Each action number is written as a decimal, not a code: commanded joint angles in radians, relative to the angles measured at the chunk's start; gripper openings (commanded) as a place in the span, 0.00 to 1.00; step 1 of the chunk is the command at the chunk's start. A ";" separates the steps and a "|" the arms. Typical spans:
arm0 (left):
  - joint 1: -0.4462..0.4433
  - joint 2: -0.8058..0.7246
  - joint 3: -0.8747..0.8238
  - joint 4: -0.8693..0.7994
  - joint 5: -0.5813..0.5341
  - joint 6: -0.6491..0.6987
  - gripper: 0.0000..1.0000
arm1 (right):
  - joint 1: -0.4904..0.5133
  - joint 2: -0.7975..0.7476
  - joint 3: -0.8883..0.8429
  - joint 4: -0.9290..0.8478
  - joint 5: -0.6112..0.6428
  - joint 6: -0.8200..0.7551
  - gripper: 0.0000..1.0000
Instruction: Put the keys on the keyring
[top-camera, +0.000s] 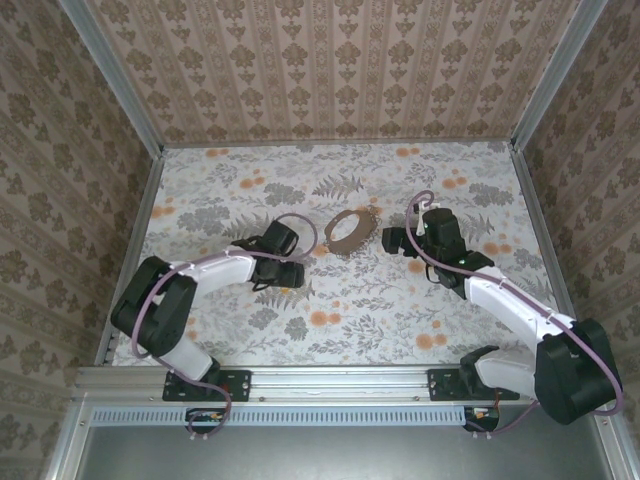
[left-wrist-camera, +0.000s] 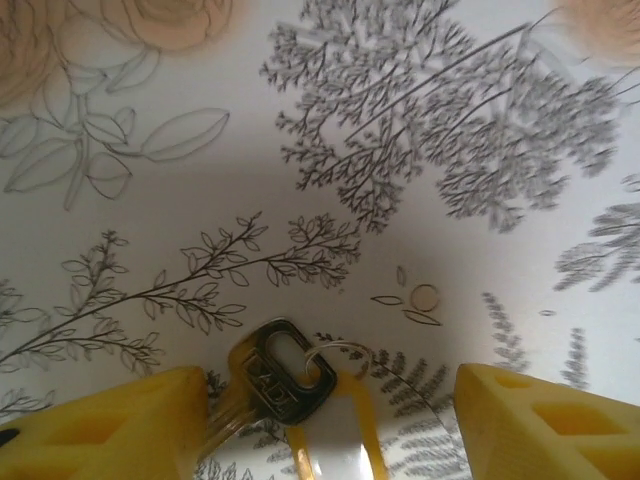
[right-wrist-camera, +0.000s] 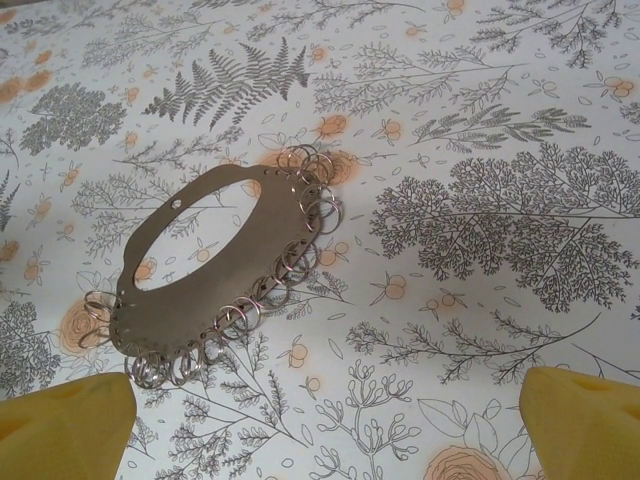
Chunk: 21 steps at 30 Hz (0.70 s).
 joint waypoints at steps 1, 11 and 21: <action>-0.030 0.023 0.022 0.010 0.037 -0.029 0.60 | 0.002 -0.064 0.000 0.000 0.007 -0.011 1.00; -0.183 0.045 0.038 0.180 0.202 -0.184 0.47 | -0.017 -0.103 0.006 -0.006 0.063 -0.068 1.00; -0.181 0.001 0.277 -0.042 0.151 0.019 0.51 | -0.032 -0.095 -0.008 -0.014 0.043 -0.053 1.00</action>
